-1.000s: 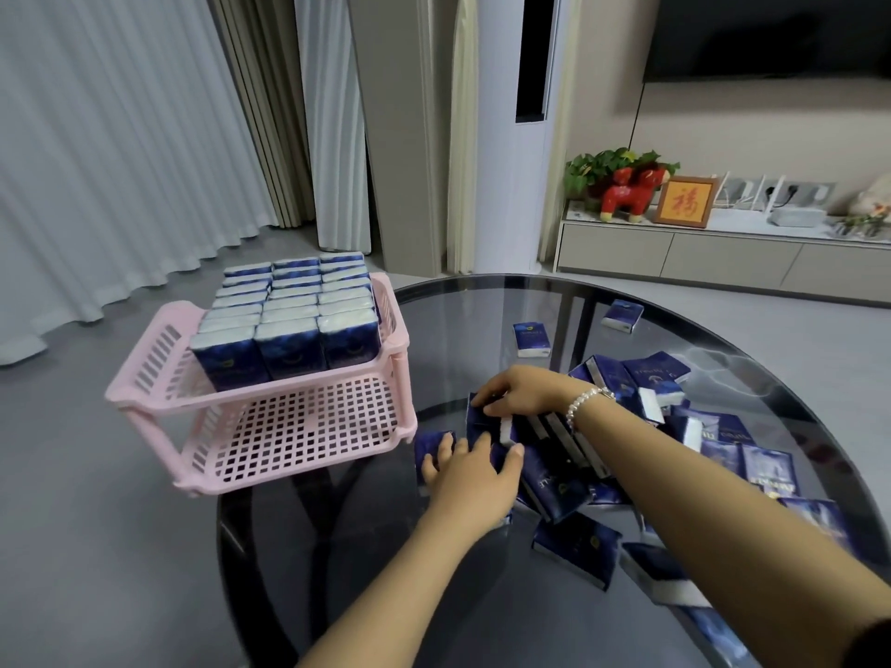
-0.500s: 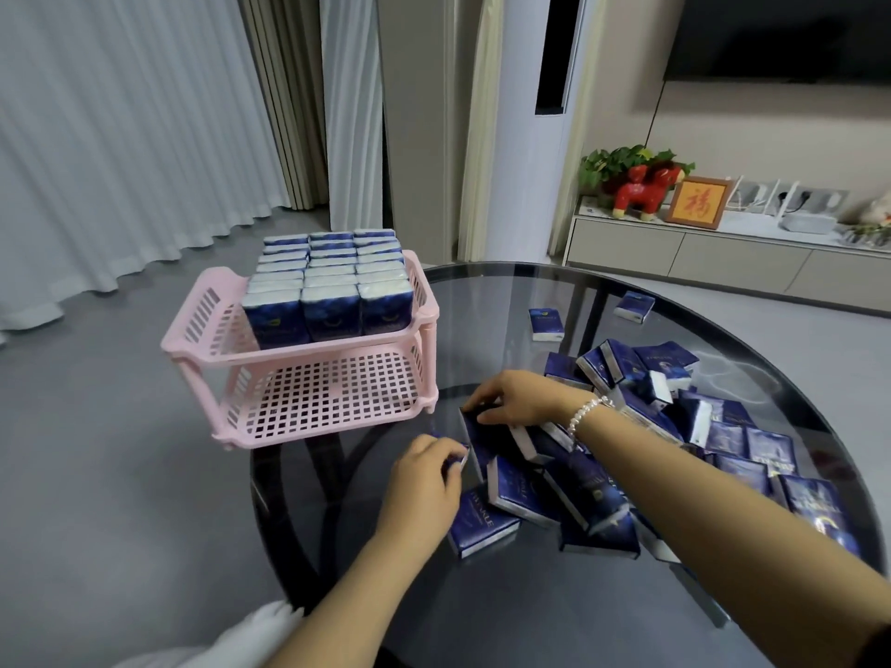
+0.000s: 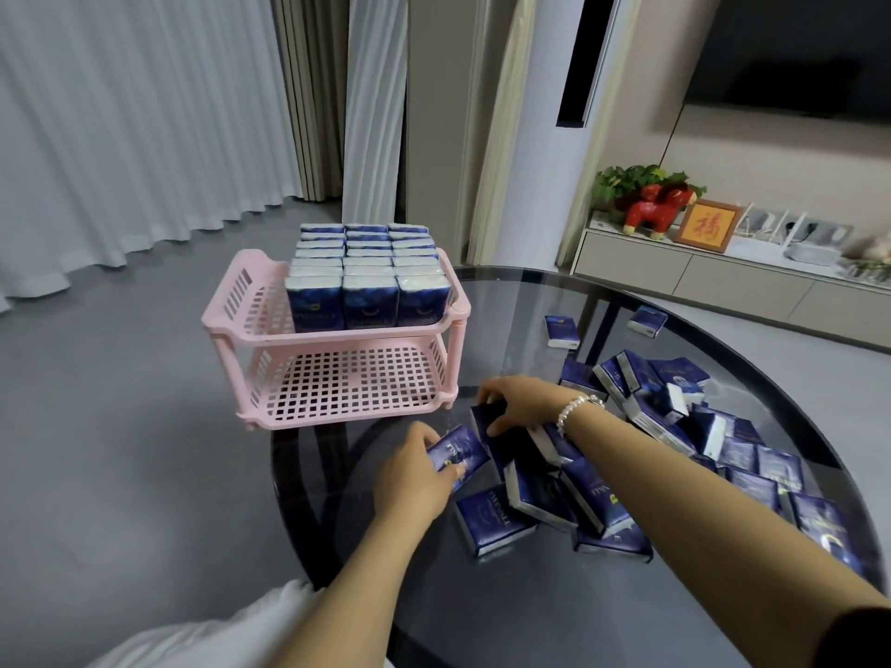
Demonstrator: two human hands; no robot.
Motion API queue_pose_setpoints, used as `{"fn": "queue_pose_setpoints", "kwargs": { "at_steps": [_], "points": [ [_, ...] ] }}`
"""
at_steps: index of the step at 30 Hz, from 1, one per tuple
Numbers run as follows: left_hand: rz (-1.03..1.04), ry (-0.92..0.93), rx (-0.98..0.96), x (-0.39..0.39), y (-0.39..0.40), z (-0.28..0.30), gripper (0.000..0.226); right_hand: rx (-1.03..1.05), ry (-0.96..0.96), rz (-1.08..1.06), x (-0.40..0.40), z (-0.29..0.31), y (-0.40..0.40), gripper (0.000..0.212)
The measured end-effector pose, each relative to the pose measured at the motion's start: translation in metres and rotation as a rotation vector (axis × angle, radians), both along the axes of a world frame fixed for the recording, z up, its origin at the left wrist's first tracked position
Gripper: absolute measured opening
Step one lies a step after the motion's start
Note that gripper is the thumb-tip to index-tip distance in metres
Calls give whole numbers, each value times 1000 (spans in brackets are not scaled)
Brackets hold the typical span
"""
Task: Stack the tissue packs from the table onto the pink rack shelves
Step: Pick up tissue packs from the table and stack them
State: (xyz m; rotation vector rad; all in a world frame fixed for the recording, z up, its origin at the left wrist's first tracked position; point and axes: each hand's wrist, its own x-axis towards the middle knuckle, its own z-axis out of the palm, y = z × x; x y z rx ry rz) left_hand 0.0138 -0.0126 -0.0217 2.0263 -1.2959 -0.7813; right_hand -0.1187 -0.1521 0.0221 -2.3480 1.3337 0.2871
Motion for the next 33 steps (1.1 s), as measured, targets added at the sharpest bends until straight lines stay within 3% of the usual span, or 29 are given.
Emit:
{"fn": "queue_pose_setpoints", "kwargs": {
  "at_steps": [10, 17, 22, 25, 28, 33],
  "points": [
    [256, 688, -293, 19, -7, 14, 34, 88, -566, -199, -8, 27, 16, 19],
    [197, 800, -281, 20, -4, 16, 14, 186, -927, -405, -14, 31, 42, 30],
    [212, 895, -264, 20, -4, 16, 21, 317, -1183, -599, -14, 17, 63, 4],
    [199, 1009, -215, 18, -4, 17, 27, 395, -1365, -707, -9, 9, 76, 9],
    [140, 1068, -208, 16, -3, 20, 29, 324, -1394, -693, -4, -2, 91, 32],
    [15, 1064, -231, 12, -1, 22, 32, 92, -1266, -678, 5, -19, 107, 27]
  ]
}}
